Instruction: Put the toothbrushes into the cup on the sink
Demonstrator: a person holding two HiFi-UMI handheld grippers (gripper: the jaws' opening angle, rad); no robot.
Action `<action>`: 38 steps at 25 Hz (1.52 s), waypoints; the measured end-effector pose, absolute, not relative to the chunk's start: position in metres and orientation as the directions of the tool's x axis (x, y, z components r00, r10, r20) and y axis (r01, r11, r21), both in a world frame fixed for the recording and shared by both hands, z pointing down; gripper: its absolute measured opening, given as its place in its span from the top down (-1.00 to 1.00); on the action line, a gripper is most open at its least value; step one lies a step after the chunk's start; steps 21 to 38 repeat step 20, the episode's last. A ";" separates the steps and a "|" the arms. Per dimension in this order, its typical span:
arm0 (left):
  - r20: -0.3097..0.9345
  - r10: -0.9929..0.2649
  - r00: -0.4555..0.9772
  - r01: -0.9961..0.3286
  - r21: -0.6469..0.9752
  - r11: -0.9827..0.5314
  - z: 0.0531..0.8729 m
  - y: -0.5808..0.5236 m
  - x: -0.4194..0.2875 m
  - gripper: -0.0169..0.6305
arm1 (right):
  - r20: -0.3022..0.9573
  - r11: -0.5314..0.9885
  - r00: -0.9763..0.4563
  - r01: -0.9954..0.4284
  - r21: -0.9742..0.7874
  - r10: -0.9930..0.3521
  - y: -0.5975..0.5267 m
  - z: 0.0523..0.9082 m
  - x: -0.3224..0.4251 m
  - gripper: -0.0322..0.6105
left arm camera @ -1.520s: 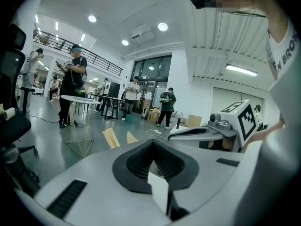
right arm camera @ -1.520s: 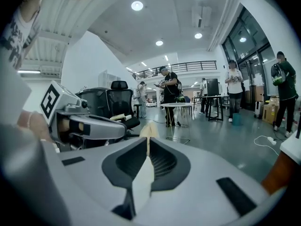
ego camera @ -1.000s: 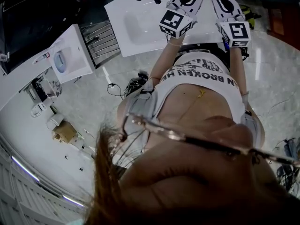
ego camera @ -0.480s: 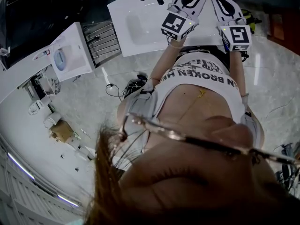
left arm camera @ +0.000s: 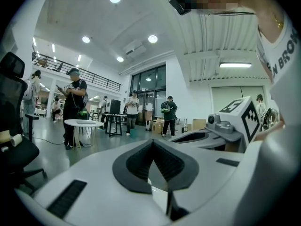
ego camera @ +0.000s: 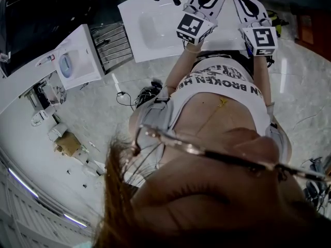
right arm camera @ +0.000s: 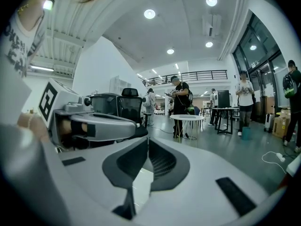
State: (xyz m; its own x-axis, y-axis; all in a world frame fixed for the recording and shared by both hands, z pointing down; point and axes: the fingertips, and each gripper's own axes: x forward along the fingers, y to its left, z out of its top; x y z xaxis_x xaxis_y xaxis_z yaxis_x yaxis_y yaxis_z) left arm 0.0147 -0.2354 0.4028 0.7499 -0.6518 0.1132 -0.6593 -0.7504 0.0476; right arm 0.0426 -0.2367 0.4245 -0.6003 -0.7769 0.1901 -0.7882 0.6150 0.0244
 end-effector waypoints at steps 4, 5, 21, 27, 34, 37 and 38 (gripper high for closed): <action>0.119 -0.651 0.750 -0.659 0.047 -0.750 0.404 -0.237 0.013 0.91 | 0.202 0.620 -0.604 -0.784 0.024 -0.771 -0.236 0.427 0.041 0.80; 0.121 -0.650 0.750 -0.659 0.050 -0.751 0.405 -0.237 0.013 0.91 | 0.204 0.623 -0.606 -0.782 0.025 -0.769 -0.236 0.427 0.041 0.80; 0.138 -0.641 0.755 -0.652 0.060 -0.756 0.413 -0.241 0.014 0.91 | 0.224 0.623 -0.602 -0.782 0.032 -0.766 -0.239 0.433 0.040 0.80; 0.138 -0.641 0.755 -0.652 0.060 -0.756 0.413 -0.241 0.014 0.91 | 0.224 0.623 -0.602 -0.782 0.032 -0.766 -0.239 0.433 0.040 0.80; 0.138 -0.641 0.755 -0.652 0.060 -0.756 0.413 -0.241 0.014 0.91 | 0.224 0.623 -0.602 -0.782 0.032 -0.766 -0.239 0.433 0.040 0.80; 0.138 -0.641 0.755 -0.652 0.060 -0.756 0.413 -0.241 0.014 0.91 | 0.224 0.623 -0.602 -0.782 0.032 -0.766 -0.239 0.433 0.040 0.80; 0.138 -0.641 0.755 -0.652 0.060 -0.756 0.413 -0.241 0.014 0.91 | 0.224 0.623 -0.602 -0.782 0.032 -0.766 -0.239 0.433 0.040 0.80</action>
